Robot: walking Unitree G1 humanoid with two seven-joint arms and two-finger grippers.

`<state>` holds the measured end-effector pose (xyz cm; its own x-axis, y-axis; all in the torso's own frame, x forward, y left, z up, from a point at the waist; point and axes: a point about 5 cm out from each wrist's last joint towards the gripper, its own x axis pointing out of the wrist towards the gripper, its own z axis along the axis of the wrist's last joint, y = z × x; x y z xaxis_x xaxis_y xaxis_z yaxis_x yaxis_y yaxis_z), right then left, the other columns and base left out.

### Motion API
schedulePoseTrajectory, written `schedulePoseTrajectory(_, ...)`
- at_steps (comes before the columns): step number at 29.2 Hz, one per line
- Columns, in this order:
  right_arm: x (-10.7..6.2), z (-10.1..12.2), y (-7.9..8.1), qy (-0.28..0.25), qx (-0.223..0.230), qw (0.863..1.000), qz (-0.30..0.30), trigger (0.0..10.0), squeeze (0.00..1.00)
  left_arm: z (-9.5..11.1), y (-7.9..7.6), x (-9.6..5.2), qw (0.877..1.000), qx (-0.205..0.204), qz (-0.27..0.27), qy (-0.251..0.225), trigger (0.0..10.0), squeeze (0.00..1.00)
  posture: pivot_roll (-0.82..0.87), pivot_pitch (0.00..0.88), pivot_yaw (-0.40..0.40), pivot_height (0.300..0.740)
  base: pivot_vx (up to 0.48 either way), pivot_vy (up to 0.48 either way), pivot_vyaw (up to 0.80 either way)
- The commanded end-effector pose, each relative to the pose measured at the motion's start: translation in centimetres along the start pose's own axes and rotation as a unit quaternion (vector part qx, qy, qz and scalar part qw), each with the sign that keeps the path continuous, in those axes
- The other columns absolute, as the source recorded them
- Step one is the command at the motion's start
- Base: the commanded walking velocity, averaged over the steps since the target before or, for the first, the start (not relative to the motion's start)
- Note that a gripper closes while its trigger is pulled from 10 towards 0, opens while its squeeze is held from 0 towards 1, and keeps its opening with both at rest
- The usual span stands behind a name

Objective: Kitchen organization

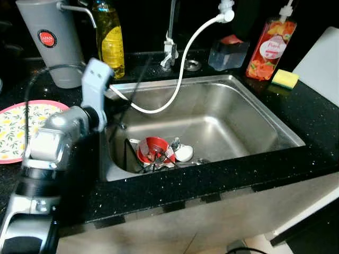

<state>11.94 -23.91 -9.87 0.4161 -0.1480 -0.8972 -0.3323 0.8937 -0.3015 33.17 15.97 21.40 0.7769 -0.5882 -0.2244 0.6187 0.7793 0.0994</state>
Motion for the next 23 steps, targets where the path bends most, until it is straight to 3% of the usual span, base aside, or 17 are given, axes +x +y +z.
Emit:
schedulePoseTrajectory(1,0.0,-0.3,-0.2,0.004,0.0,1.0,0.0,10.0,0.0,0.4,-0.5,0.2,1.0,0.018,-0.003,-0.011,10.0,0.0,0.07,0.0,-0.043,0.74,0.0,0.0,0.0)
schedulePoseTrajectory(4,0.0,-0.3,-0.2,0.004,0.0,1.0,0.0,10.0,0.0,0.6,-1.1,-0.1,1.0,0.006,-0.011,-0.016,10.0,0.0,0.07,0.0,-0.043,0.74,0.0,0.0,0.0)
schedulePoseTrajectory(5,0.0,-0.3,-0.3,0.004,-0.001,1.0,0.0,10.0,0.0,1.2,-1.3,-0.4,0.999,0.003,-0.015,-0.036,10.0,0.99,0.07,0.0,-0.044,0.74,0.0,0.0,0.0)
schedulePoseTrajectory(6,-0.1,-0.3,-0.3,0.005,-0.001,1.0,0.0,10.0,0.0,1.9,-1.5,-0.6,0.998,-0.007,-0.023,-0.065,10.0,1.0,0.07,0.0,-0.043,0.74,0.0,0.0,0.0)
schedulePoseTrajectory(7,-0.1,-0.3,-0.4,0.005,-0.001,1.0,0.0,10.0,0.0,3.5,-1.9,-1.3,0.989,-0.037,-0.053,-0.132,10.0,1.0,0.07,0.0,-0.043,0.74,0.0,0.0,0.0)
schedulePoseTrajectory(8,-0.1,-0.4,-0.4,0.005,-0.001,1.0,-0.001,10.0,0.0,5.9,-2.2,-2.9,0.966,-0.068,-0.088,-0.232,10.0,1.0,0.06,0.0,-0.042,0.74,0.0,0.0,0.0)
schedulePoseTrajectory(10,-0.1,-0.4,-0.5,0.005,-0.001,1.0,-0.001,10.0,0.0,6.4,-2.2,-3.4,0.96,-0.071,-0.092,-0.256,10.0,1.0,0.06,0.0,-0.042,0.74,0.0,0.0,0.0)
schedulePoseTrajectory(11,-0.1,-0.4,-0.5,0.005,-0.001,1.0,-0.001,10.0,0.0,6.8,-1.9,-3.6,0.957,-0.066,-0.077,-0.27,10.0,0.0,0.07,0.0,-0.044,0.74,0.0,0.0,0.0)
schedulePoseTrajectory(18,-0.1,-0.6,-0.2,0.007,-0.001,1.0,0.0,10.0,0.0,6.6,-0.3,-3.6,0.964,0.005,0.012,-0.267,10.0,0.0,0.07,0.0,-0.047,0.74,0.0,0.0,0.0)
schedulePoseTrajectory(20,-0.1,-0.6,0.0,0.007,-0.001,1.0,0.001,10.0,0.0,6.1,0.3,-3.4,0.969,0.022,0.044,-0.243,10.0,0.0,0.07,0.0,-0.047,0.74,0.0,0.0,0.0)
schedulePoseTrajectory(22,-0.1,-0.6,0.1,0.007,-0.001,1.0,0.002,10.0,0.0,4.2,2.3,-2.5,0.979,0.058,0.136,-0.141,10.0,0.0,0.07,0.0,-0.047,0.74,0.0,0.0,0.0)
schedulePoseTrajectory(23,-0.1,-0.6,0.1,0.007,-0.001,1.0,0.002,10.0,0.0,4.2,2.3,-2.5,0.979,0.058,0.136,-0.141,10.0,0.0,0.07,0.0,-0.047,0.74,0.0,0.0,0.0)
